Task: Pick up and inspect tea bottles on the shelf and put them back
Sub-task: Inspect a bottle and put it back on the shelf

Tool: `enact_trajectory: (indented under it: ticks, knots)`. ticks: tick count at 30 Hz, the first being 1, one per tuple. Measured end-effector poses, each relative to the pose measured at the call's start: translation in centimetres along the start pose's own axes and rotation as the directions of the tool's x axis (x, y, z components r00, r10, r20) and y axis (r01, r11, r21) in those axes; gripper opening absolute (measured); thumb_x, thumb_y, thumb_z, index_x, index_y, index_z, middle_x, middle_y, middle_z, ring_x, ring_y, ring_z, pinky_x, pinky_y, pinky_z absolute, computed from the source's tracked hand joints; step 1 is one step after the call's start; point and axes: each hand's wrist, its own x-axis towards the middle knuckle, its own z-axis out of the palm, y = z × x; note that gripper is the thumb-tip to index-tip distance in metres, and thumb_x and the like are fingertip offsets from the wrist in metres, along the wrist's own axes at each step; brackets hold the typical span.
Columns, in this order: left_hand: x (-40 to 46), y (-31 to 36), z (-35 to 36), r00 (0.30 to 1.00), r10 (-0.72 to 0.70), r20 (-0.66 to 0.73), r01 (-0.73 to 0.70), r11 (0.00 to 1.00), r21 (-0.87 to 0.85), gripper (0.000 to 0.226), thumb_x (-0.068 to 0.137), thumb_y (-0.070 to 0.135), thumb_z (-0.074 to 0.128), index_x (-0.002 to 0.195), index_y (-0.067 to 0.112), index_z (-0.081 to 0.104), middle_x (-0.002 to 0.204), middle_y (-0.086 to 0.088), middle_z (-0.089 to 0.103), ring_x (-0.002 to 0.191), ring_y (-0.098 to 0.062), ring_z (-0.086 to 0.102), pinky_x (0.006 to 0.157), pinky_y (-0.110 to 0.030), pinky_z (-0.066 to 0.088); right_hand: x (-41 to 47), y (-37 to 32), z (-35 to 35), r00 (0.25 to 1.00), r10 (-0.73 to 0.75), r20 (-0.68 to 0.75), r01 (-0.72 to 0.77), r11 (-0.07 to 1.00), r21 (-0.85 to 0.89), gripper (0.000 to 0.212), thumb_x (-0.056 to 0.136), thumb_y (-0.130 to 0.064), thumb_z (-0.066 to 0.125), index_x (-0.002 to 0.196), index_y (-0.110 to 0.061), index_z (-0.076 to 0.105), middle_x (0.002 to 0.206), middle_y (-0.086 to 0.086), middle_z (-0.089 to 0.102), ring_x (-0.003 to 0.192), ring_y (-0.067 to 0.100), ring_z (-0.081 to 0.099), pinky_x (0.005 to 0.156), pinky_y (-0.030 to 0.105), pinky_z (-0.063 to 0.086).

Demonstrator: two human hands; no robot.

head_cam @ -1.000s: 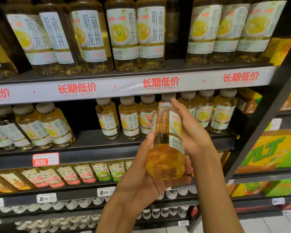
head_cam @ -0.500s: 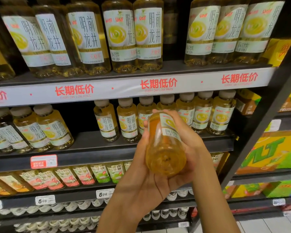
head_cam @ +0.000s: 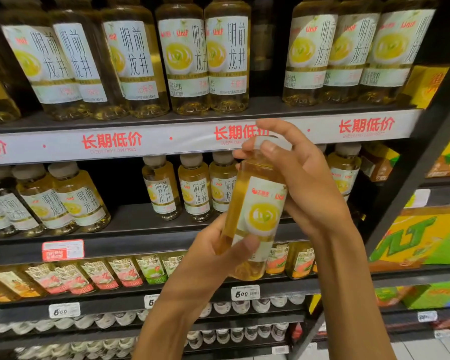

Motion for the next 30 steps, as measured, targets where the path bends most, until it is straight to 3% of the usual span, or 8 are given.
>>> enact_trajectory:
  ticks: [4,9,14,19,23,25,27,30]
  knots:
    - [0.5,-0.5,0.0,0.993,0.107,-0.057,-0.104,0.994,0.045,0.059,0.051,0.062,0.084,0.104,0.040,0.068,0.108,0.000,0.073,0.101,-0.019,0.069,0.082,-0.035,0.057,-0.4,-0.4,0.4,0.997,0.064,-0.032,-0.067,0.993,-0.101,0.042,0.082,-0.041,0.061,0.121,-0.026,0.055,0.112,0.002,0.071,0.103,0.016,0.068,0.082,0.030,0.056]
    - [1.3,-0.3,0.4,0.955,0.276,-0.109,-0.253,0.949,0.189,0.040,0.067,0.032,0.077,0.104,0.039,0.065,0.105,0.006,0.072,0.096,-0.011,0.069,0.076,-0.019,0.054,-1.4,-1.2,1.2,0.996,-0.078,0.051,0.083,0.991,-0.108,0.031,0.090,-0.027,0.061,0.119,-0.017,0.058,0.107,0.005,0.071,0.106,0.022,0.066,0.086,0.034,0.055]
    - [1.9,-1.1,1.5,0.914,0.383,-0.134,-0.321,0.885,0.338,0.068,0.071,0.025,0.078,0.129,0.032,0.043,0.113,0.020,0.064,0.105,-0.002,0.063,0.080,-0.012,0.051,-1.7,-1.7,1.3,0.981,-0.171,0.094,0.183,0.975,-0.130,0.038,0.079,-0.021,0.067,0.116,-0.016,0.060,0.113,0.013,0.066,0.105,0.024,0.064,0.086,0.033,0.054]
    - [3.5,0.1,1.0,0.833,0.522,-0.185,-0.409,0.805,0.429,0.069,0.070,0.011,0.078,0.125,0.034,0.043,0.113,0.028,0.059,0.109,0.003,0.058,0.082,-0.008,0.047,-2.1,-1.8,1.3,0.937,-0.252,0.242,0.282,0.955,-0.097,0.047,0.073,-0.009,0.070,0.117,-0.013,0.055,0.115,0.004,0.065,0.112,0.021,0.060,0.093,0.032,0.048]
    - [4.1,1.5,0.1,0.775,0.602,-0.192,-0.479,0.757,0.445,0.062,0.071,0.032,0.076,0.126,0.027,0.047,0.119,0.009,0.061,0.112,-0.006,0.059,0.085,-0.015,0.049,-1.9,-2.2,0.4,0.897,-0.229,0.379,0.294,0.948,-0.125,0.054,0.075,-0.022,0.075,0.124,-0.012,0.053,0.130,0.003,0.056,0.129,0.023,0.048,0.104,0.035,0.040]
    - [4.4,1.8,-0.1,0.783,0.594,-0.182,-0.470,0.758,0.453,0.065,0.067,0.038,0.075,0.125,0.021,0.050,0.118,0.003,0.062,0.110,-0.009,0.060,0.086,-0.020,0.051,-1.7,-2.4,0.0,0.899,-0.200,0.389,0.286,0.942,-0.175,0.057,0.071,-0.015,0.076,0.125,-0.011,0.055,0.132,0.005,0.055,0.130,0.024,0.048,0.105,0.036,0.039]
    - [4.6,1.8,-0.1,0.811,0.557,-0.180,-0.445,0.786,0.428,0.067,0.064,0.038,0.075,0.124,0.021,0.051,0.117,0.003,0.062,0.110,-0.010,0.060,0.087,-0.023,0.051,-1.4,-2.5,0.1,0.905,-0.202,0.374,0.288,0.939,-0.188,0.055,0.071,-0.010,0.072,0.123,-0.012,0.056,0.127,0.005,0.059,0.126,0.025,0.052,0.103,0.037,0.042]
    - [4.7,1.7,0.1,0.822,0.543,-0.173,-0.428,0.788,0.442,0.075,0.063,0.027,0.082,0.127,0.039,0.045,0.121,0.015,0.060,0.115,-0.002,0.057,0.087,-0.013,0.048,-0.9,-2.7,0.5,0.927,-0.241,0.288,0.288,0.948,-0.133,0.048,0.070,-0.013,0.072,0.117,-0.014,0.060,0.120,0.006,0.063,0.118,0.026,0.057,0.097,0.038,0.047]
